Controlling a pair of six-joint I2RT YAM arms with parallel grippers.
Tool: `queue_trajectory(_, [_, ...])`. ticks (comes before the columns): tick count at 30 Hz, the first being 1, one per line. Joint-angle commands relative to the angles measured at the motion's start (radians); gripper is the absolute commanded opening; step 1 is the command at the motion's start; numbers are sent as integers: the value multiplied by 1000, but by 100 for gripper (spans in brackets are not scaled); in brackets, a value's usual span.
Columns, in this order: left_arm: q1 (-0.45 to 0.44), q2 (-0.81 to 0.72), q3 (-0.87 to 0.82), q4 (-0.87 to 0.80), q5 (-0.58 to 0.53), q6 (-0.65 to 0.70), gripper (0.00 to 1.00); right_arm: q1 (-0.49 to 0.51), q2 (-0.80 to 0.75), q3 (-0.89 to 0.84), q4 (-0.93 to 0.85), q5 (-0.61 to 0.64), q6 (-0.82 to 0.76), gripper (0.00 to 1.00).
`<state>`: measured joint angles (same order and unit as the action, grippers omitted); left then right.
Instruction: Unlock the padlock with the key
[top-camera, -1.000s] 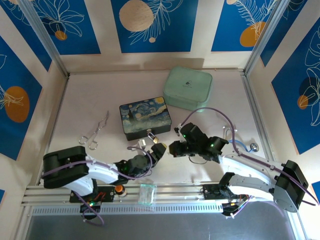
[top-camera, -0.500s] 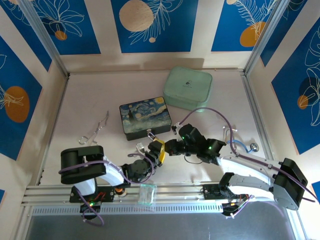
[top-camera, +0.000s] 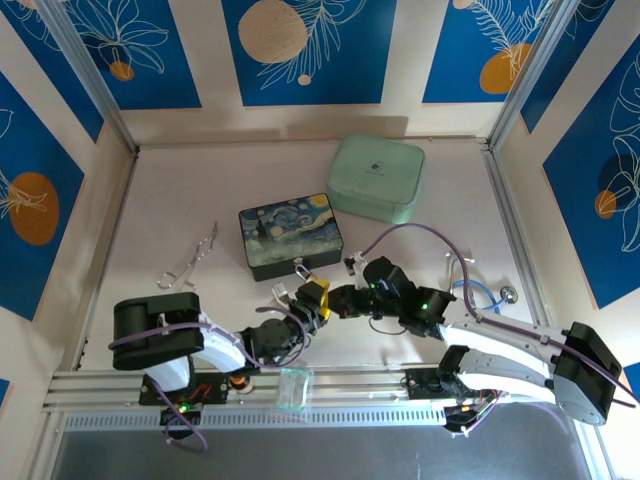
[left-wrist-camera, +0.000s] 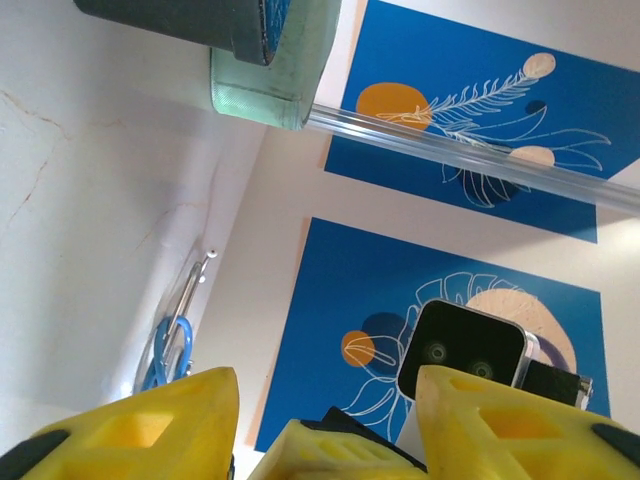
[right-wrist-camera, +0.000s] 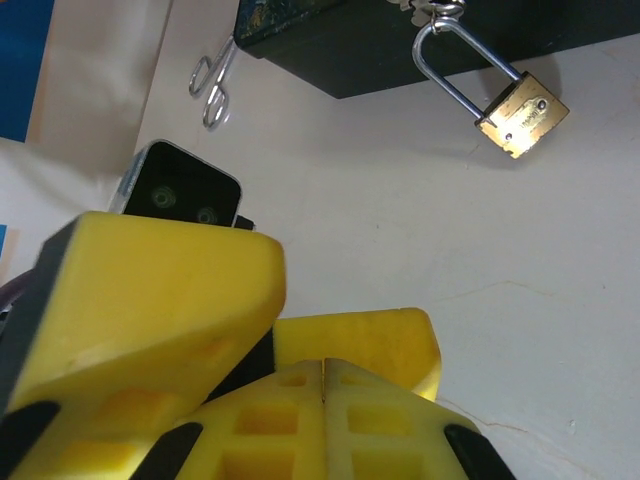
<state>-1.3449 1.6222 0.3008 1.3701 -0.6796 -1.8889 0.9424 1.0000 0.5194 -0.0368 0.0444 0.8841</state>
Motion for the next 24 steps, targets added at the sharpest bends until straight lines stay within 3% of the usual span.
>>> queue_trajectory(1, [-10, 0, -3, 38, -5, 2, 45, 6, -25, -13, 31, -8, 8, 1])
queue_trajectory(4, [-10, 9, -8, 38, -6, -10, 47, 5, -46, -14, 32, -1, 5, 1])
queue_trajectory(6, [-10, 15, -7, 38, 0, -12, 56, 3, -57, -10, 29, 5, -11, 1])
queue_trajectory(15, [-10, 19, 5, 38, 12, -26, 62, -27, -28, 8, 62, -37, -45, 1])
queue_trajectory(24, [-10, -2, -7, 38, 9, -35, 77, -18, -20, 10, 127, -2, -19, 1])
